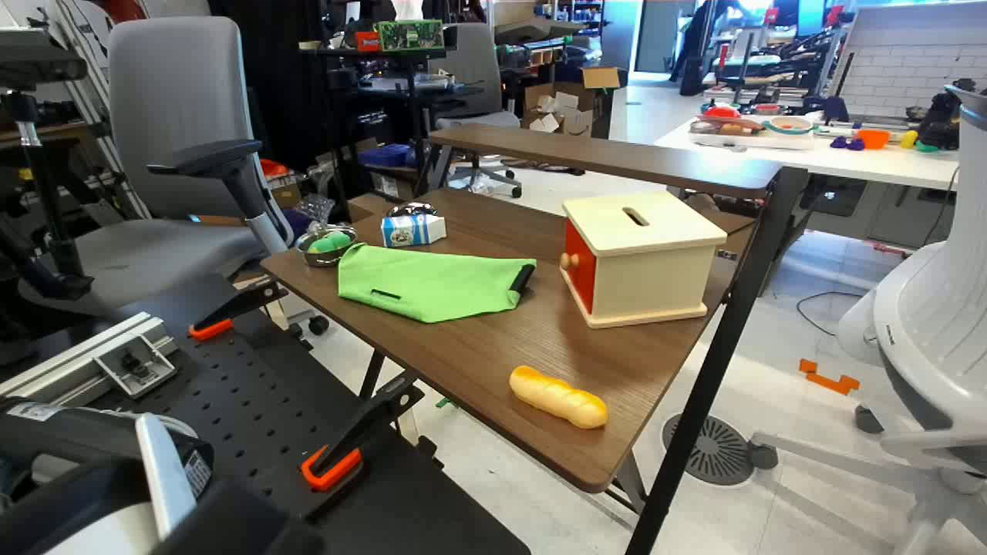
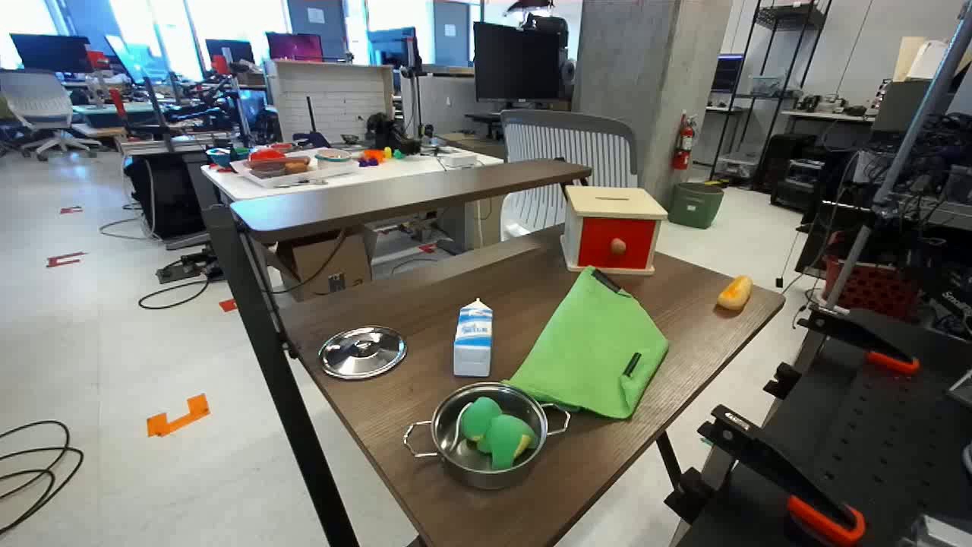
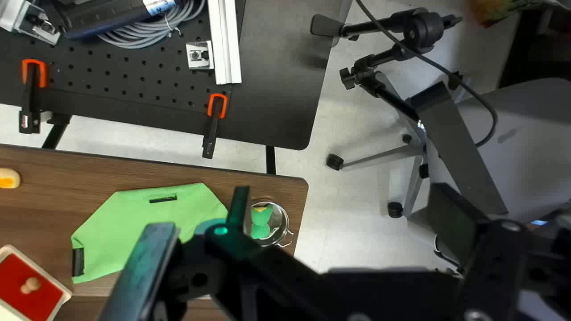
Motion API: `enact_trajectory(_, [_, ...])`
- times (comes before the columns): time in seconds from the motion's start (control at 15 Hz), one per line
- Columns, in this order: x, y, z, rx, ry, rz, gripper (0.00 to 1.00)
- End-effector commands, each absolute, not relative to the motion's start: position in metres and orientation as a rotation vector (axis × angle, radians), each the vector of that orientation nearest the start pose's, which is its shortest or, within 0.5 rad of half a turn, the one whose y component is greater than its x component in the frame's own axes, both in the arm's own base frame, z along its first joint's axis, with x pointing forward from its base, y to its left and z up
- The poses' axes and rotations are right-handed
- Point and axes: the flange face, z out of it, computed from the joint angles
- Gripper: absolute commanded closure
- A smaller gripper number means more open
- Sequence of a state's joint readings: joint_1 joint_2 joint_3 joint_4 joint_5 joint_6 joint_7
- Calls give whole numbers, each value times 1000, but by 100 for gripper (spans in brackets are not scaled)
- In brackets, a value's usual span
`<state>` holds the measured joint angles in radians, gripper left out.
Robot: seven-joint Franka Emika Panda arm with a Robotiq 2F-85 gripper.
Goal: Move the white and blue carton to the right
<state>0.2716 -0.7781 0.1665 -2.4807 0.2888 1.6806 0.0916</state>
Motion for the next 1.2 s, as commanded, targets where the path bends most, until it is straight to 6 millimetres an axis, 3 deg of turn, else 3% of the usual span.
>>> enact_trajectory(0.0, [273, 168, 536, -2956, -389, 99, 0])
enact_trajectory(0.67, [273, 168, 537, -2956, -389, 97, 0])
enact_trajectory(0.87, [287, 172, 527, -3001, -315, 71, 0])
enact_trajectory(1.13, [321, 171, 509, -3011, -125, -18, 0])
